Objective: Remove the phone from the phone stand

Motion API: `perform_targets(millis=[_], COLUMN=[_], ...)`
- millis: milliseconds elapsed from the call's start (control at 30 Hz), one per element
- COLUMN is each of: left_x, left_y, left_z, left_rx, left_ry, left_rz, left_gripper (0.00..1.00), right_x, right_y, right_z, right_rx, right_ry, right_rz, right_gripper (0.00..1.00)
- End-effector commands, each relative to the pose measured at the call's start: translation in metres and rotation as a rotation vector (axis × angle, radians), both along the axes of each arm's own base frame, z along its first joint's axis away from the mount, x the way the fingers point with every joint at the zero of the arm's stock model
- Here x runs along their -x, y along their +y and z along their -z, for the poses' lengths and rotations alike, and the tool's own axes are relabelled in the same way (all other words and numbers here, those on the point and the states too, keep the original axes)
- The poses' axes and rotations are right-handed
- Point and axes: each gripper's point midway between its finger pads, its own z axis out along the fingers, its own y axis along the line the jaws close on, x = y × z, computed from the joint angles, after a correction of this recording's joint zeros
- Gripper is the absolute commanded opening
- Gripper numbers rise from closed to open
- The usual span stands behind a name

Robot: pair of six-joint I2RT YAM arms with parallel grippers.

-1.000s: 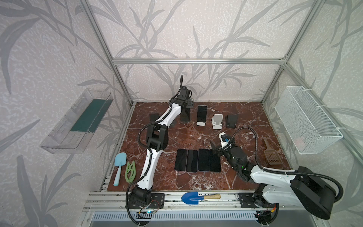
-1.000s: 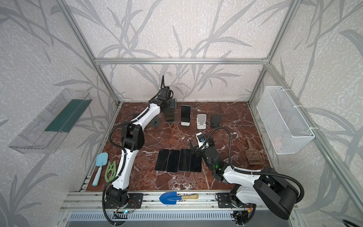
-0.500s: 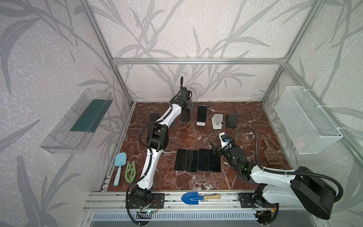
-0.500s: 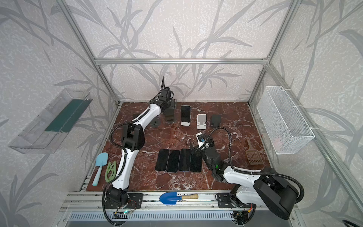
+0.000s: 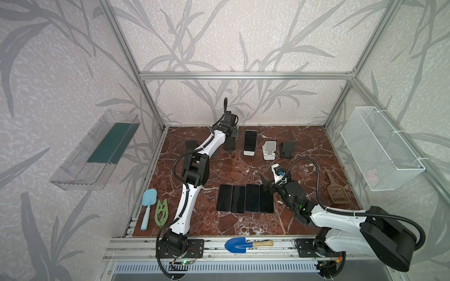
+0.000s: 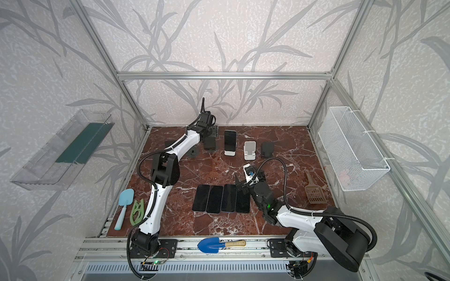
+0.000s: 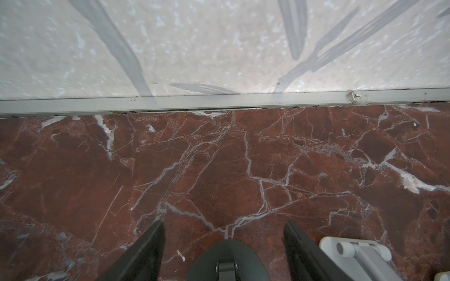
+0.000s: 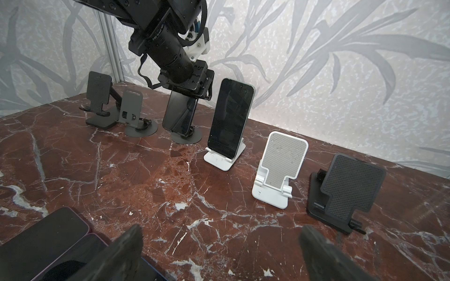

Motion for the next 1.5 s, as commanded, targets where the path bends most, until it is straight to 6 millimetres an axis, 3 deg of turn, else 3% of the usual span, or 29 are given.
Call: perform_targets(millis=[0,233,1467], left_x=[0.004,0.003,0.008], left_y=[0.002,0.001,0.005], left_z=[-0.007,-0.014,-0.060], left_rx=[-0.009,-0.001,0.009], left_ry=[-0.011,-0.027,-0.084], left_rz=[-0.013,-0.012,-0.015], left_gripper=[0.76,0.70,0.57], right_x=[-0.002,-0.003,-0.004], right_y=[0.000,0.001,0.003], right_z=[-0.011,-0.011,-0.008], right_rx=[-0.036,-0.032,-0.034], right_ry=[-0.026,-0.024,-0.017], right_rz=[0.008,0.006,0.003], right_gripper=[0.99,0.99,0.99])
